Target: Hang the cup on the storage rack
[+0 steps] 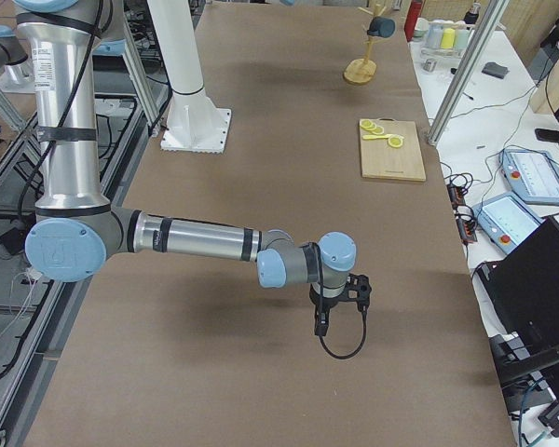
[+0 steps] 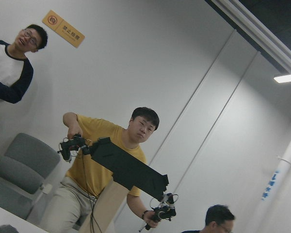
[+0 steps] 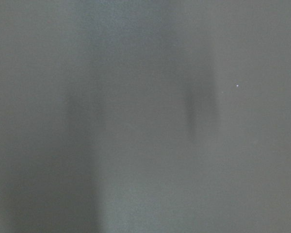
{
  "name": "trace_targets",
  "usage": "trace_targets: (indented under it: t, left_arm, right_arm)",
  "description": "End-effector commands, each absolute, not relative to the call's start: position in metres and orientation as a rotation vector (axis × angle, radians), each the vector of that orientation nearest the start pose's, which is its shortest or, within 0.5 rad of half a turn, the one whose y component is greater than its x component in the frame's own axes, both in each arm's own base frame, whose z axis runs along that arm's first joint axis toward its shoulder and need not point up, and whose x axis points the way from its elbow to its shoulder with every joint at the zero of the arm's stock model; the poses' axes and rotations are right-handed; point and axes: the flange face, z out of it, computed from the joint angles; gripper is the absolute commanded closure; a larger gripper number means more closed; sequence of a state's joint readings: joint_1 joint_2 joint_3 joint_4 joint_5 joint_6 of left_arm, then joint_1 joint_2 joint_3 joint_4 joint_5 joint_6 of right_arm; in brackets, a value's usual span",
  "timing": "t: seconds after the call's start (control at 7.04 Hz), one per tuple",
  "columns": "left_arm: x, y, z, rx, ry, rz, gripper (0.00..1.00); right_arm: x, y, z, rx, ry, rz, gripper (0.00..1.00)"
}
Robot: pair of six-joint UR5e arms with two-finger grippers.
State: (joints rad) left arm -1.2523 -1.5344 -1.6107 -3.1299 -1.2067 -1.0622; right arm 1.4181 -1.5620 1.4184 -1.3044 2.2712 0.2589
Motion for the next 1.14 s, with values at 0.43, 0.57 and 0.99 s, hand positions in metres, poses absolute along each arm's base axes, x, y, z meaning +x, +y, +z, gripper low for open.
trace_targets:
  t: [0.43, 0.57, 0.99]
  left_arm:
    - [-0.082, -0.545, 0.557, 0.878, 0.071, -0.207, 0.02]
    - [-0.072, -0.554, 0.561, 0.77, 0.151, -0.167, 0.02]
    - [-0.035, -0.565, 0.566, 0.434, 0.444, -0.083, 0.02]
  right_arm:
    - [0.043, -0.509, 0.687, 0.001, -0.821, 0.154, 0.0]
    - [0.042, -0.51, 0.657, -0.028, -0.818, 0.165, 0.0]
    - [0.041, -0.528, 0.571, -0.07, -0.799, 0.184, 0.0]
